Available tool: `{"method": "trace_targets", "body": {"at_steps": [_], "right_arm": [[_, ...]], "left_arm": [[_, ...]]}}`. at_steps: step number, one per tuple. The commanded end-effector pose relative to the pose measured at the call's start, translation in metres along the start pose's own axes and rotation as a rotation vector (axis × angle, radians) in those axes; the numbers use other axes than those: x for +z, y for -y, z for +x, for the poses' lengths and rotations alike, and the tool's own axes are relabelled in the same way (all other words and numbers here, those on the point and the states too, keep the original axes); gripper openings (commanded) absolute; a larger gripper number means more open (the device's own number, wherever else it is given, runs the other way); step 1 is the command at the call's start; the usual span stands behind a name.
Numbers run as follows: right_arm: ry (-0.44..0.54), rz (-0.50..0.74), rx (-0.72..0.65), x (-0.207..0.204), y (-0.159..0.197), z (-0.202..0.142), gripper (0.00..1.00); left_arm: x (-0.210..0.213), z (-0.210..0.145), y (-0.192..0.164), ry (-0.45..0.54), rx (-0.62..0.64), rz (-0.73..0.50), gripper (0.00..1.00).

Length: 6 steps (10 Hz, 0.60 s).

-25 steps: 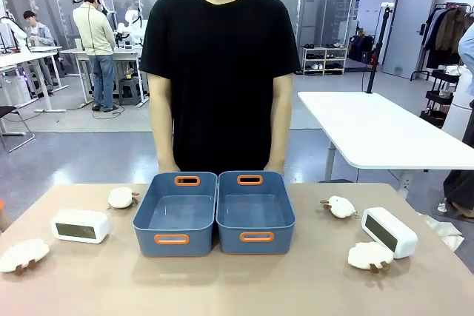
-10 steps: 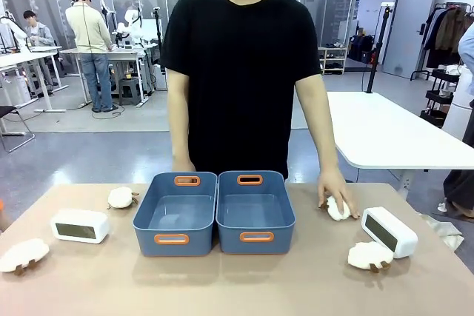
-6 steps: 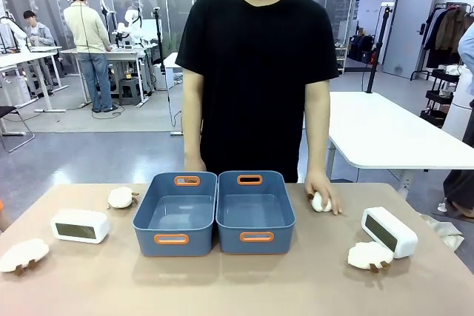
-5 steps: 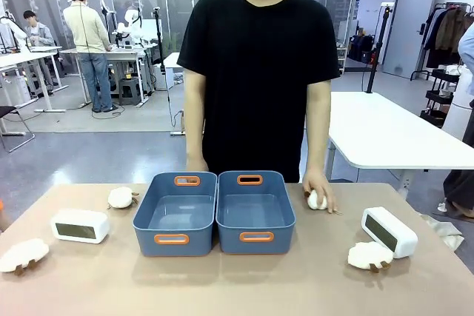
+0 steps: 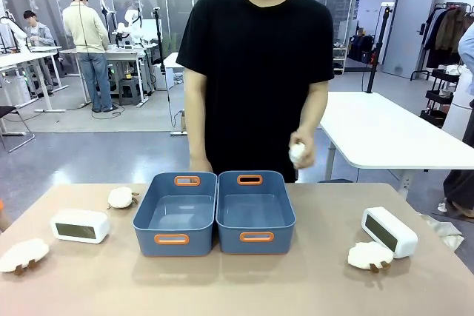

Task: Sort the digital clocks into the basket.
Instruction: Pick up the Digital clock from the table and place it into the empty Plastic storage basket.

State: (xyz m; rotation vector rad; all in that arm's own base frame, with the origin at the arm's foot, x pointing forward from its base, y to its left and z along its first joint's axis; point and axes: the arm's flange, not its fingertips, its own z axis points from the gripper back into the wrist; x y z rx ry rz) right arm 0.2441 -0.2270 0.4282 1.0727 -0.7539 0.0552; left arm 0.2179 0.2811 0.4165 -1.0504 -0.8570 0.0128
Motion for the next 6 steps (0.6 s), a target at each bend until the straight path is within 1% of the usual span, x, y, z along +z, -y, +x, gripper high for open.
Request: {"method": "trace_targets", "body": {"at_steps": [1,6], "right_arm": [[0.008,0.011,0.019,0.0007,0.0012,0.0011,1.0],[0.008,0.011,0.019,0.0007,0.0012,0.0011,1.0]], "left_arm": [[0.0026,-0.001,0.0002,-0.007,-0.02,-0.012,1.0],[0.0026,-0.001,0.0002,-0.007,-0.02,-0.012,1.0]]}}
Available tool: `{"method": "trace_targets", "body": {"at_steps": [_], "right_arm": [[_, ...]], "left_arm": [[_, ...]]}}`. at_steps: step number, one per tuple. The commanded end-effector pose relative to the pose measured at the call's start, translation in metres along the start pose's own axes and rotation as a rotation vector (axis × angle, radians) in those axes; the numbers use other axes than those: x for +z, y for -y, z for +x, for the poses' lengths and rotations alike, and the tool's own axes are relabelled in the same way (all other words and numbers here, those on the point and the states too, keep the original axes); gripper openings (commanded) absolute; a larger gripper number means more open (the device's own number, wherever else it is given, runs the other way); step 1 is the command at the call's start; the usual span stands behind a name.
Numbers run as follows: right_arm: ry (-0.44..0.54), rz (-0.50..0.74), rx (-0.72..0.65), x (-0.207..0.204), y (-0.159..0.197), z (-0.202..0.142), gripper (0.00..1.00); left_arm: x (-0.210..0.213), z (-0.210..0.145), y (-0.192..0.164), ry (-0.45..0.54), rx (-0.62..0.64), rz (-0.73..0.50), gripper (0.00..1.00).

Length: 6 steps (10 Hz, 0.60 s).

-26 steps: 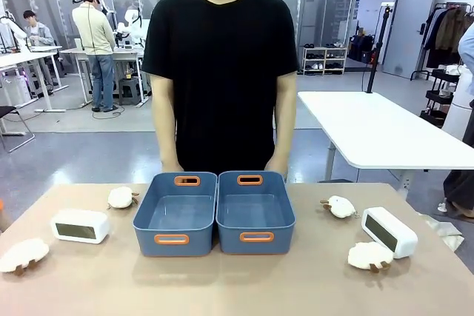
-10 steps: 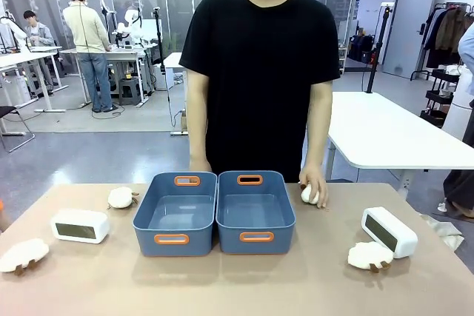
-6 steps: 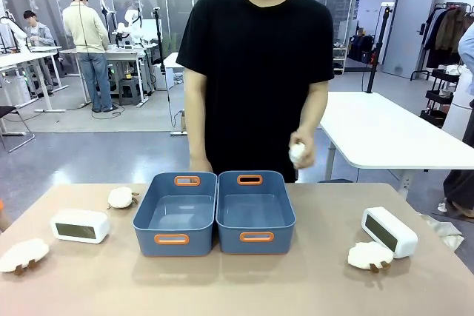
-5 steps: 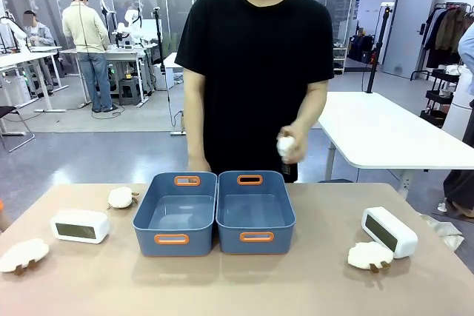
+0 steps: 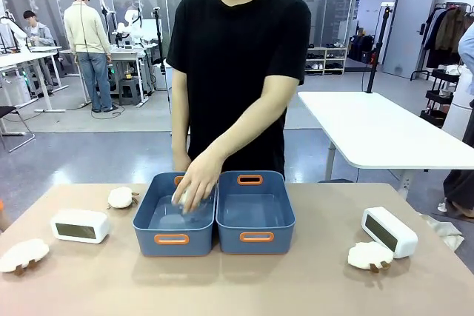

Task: Sort the digital clocks into the basket.
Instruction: Pick up the Digital clock from the table and place it into the empty Plastic storage basket.

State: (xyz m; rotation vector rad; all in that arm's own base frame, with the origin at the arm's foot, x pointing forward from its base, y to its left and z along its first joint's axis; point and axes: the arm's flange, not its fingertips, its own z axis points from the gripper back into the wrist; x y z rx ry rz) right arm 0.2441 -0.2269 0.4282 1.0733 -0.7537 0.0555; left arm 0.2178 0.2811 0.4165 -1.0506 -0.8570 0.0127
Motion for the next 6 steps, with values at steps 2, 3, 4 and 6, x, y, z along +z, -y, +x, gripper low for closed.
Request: {"method": "trace_targets", "body": {"at_steps": [2,3,4,6], "right_arm": [[0.008,0.01,0.019,0.0008,0.0013,0.0012,1.0],[0.008,0.01,0.019,0.0008,0.0013,0.0012,1.0],[0.008,0.01,0.019,0.0008,0.0013,0.0012,1.0],[0.008,0.01,0.019,0.0008,0.0013,0.0012,1.0]], "left_arm": [[0.0026,-0.001,0.0001,-0.007,-0.02,-0.012,1.0],[0.0026,-0.001,0.0001,-0.007,-0.02,-0.012,1.0],[0.0026,-0.001,0.0001,-0.007,-0.02,-0.012,1.0],[0.0026,-0.001,0.0001,-0.007,-0.02,-0.012,1.0]]}}
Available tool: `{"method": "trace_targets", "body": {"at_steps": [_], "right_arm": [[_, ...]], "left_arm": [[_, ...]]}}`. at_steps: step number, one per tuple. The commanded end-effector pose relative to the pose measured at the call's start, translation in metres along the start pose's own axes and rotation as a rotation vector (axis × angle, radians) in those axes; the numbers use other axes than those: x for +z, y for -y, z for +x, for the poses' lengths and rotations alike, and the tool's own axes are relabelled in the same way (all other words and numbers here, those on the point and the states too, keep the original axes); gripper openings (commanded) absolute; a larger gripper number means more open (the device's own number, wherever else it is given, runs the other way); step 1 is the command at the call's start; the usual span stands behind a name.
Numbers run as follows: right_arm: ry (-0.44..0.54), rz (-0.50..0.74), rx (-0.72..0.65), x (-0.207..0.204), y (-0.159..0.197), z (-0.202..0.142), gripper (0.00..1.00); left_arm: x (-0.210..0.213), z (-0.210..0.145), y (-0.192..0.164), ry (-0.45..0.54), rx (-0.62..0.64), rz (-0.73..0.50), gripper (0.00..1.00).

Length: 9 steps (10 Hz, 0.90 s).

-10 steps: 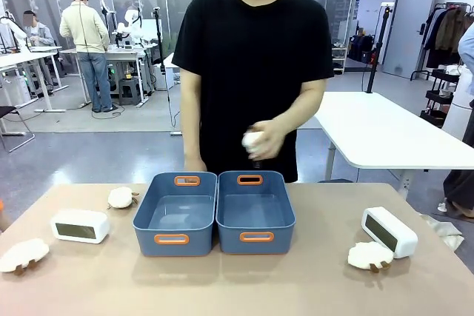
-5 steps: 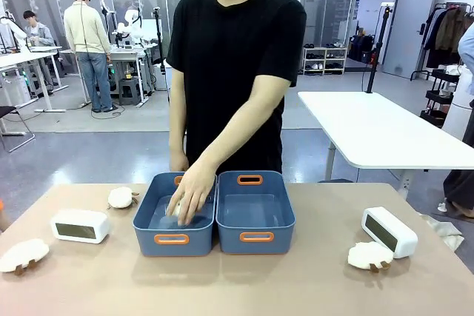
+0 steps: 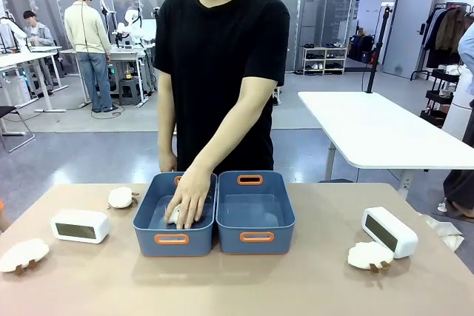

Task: Sort the digital clocks into the basket.
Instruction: Pick up the Digital clock from the table and place it into the empty Plastic storage basket.

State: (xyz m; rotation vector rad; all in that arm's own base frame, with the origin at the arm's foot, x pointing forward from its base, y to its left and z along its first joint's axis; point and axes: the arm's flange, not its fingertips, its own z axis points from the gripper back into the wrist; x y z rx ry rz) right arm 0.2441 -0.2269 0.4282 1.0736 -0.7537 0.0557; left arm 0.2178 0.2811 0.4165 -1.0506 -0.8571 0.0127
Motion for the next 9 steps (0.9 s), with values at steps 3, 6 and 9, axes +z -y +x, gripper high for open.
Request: {"method": "trace_targets", "body": {"at_steps": [3,6,9], "right_arm": [[0.008,0.01,0.019,0.001,0.001,0.001,1.0],[0.008,0.01,0.019,0.001,0.001,0.001,1.0],[0.008,0.01,0.019,0.001,0.001,0.001,1.0]], "left_arm": [[-0.016,0.013,0.021,-0.095,-0.282,0.033,1.0],[-0.091,0.054,0.051,-0.417,-0.931,0.241,1.0],[-0.179,0.071,0.069,-0.6,-1.21,0.111,1.0]]}}
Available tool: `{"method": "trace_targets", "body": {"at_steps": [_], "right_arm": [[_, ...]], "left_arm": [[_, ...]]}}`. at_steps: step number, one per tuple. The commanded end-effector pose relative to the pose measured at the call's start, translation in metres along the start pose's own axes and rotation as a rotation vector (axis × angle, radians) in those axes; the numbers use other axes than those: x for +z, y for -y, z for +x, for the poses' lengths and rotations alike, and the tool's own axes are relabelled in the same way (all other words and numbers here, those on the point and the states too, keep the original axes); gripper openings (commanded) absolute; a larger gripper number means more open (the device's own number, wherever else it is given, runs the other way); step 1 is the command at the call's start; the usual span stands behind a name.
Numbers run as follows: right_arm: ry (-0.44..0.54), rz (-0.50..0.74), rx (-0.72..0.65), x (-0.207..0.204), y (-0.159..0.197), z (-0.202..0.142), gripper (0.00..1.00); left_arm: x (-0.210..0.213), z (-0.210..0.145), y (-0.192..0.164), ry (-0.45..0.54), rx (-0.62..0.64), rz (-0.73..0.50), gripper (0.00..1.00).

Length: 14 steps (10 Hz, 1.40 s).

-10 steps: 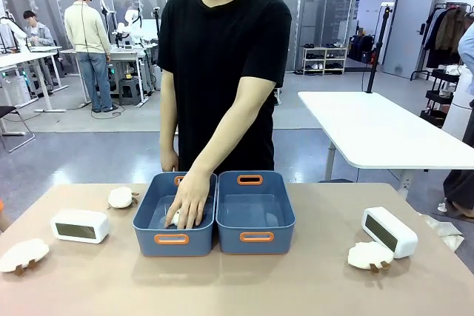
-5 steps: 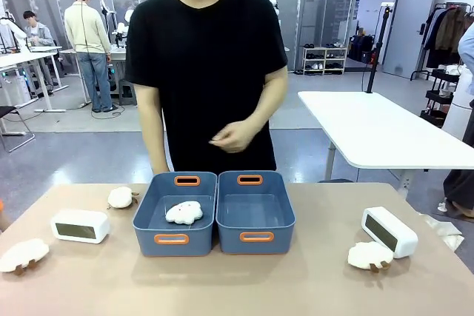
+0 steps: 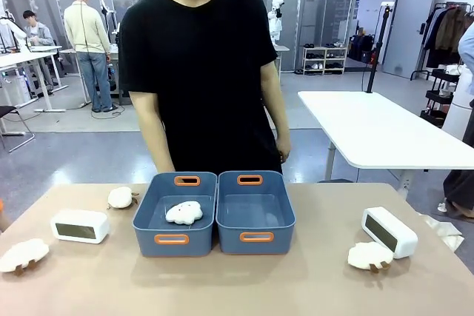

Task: Sort the digital clocks into the basket.
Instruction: Pick up the Digital clock from the table and place it into the empty Plastic storage basket.

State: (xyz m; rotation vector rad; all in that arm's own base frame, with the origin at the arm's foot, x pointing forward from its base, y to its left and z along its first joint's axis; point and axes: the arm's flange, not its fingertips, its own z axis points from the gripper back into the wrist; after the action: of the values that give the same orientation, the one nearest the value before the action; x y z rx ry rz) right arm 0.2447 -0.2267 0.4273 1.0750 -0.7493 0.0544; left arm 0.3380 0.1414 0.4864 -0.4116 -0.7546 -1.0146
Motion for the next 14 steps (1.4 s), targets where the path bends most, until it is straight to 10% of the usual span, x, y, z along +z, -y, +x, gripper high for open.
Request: {"method": "trace_targets", "body": {"at_steps": [1,10,14], "right_arm": [[0.011,0.009,0.023,0.001,0.0,0.001,1.0],[0.011,0.009,0.023,0.001,0.0,0.001,1.0],[0.011,0.009,0.023,0.001,0.0,0.001,1.0]], "left_arm": [[-0.036,0.022,-0.012,-0.07,-0.282,0.041,1.0],[-0.132,0.072,-0.025,-0.228,-0.338,-0.065,1.0],[-0.2,0.078,-0.061,-0.543,-0.646,-0.039,1.0]]}}
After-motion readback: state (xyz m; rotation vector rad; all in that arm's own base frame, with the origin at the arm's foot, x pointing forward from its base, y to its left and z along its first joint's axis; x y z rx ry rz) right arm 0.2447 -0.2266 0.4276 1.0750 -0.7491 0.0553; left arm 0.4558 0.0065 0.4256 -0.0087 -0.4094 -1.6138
